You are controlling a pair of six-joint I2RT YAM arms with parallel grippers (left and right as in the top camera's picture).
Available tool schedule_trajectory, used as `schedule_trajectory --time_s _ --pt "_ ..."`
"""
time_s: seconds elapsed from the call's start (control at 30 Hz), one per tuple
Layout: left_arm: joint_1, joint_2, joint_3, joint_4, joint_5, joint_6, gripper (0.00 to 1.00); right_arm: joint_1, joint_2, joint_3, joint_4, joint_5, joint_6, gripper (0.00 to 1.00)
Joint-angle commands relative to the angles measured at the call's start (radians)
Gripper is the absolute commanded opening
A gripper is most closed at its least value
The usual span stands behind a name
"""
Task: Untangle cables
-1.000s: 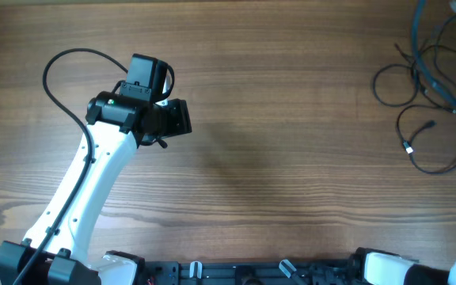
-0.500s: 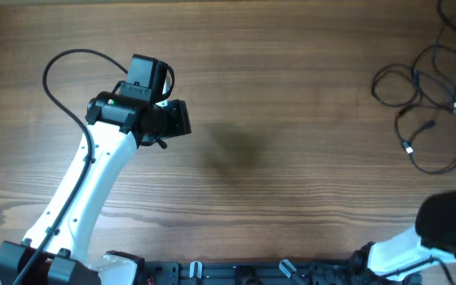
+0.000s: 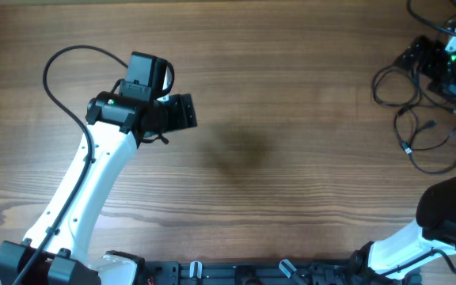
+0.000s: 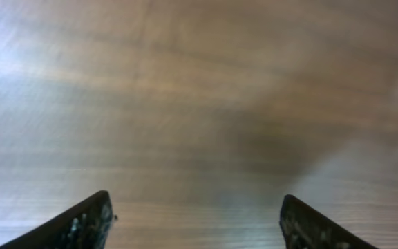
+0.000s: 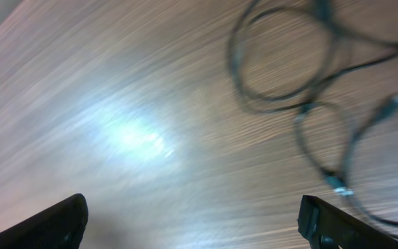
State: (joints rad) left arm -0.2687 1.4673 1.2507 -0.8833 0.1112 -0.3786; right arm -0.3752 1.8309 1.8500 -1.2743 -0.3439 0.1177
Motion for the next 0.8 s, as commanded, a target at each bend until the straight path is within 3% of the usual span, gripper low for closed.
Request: schedule_trajectory --time_s 0.0,0.17,0.3,0.47,0.5,0.77 --pt "-0.002 0.006 0.004 0.143 0.099 0.005 0.85 0.048 0.010 0.006 -0.040 -0.154 -0.101 1.00" --pt "-0.039 0.019 0.004 0.317 0.097 0.023 0.92 0.161 0.010 0.001 -0.057 -0.140 -0.146 1.00" --pt "-0.054 0.069 0.004 0.307 0.016 0.047 0.92 0.267 0.012 -0.018 -0.071 0.002 -0.140 1.00" --pt "-0.033 0.132 0.004 0.134 -0.117 0.045 0.93 0.360 0.012 -0.089 -0.104 0.195 -0.055 1.00" --pt "-0.022 0.135 0.004 0.089 -0.117 0.044 0.96 0.370 0.012 -0.108 -0.119 0.219 -0.030 1.00" --pt "0.111 0.131 0.004 -0.294 -0.117 0.031 1.00 0.376 -0.037 -0.206 -0.165 0.223 0.008 1.00"
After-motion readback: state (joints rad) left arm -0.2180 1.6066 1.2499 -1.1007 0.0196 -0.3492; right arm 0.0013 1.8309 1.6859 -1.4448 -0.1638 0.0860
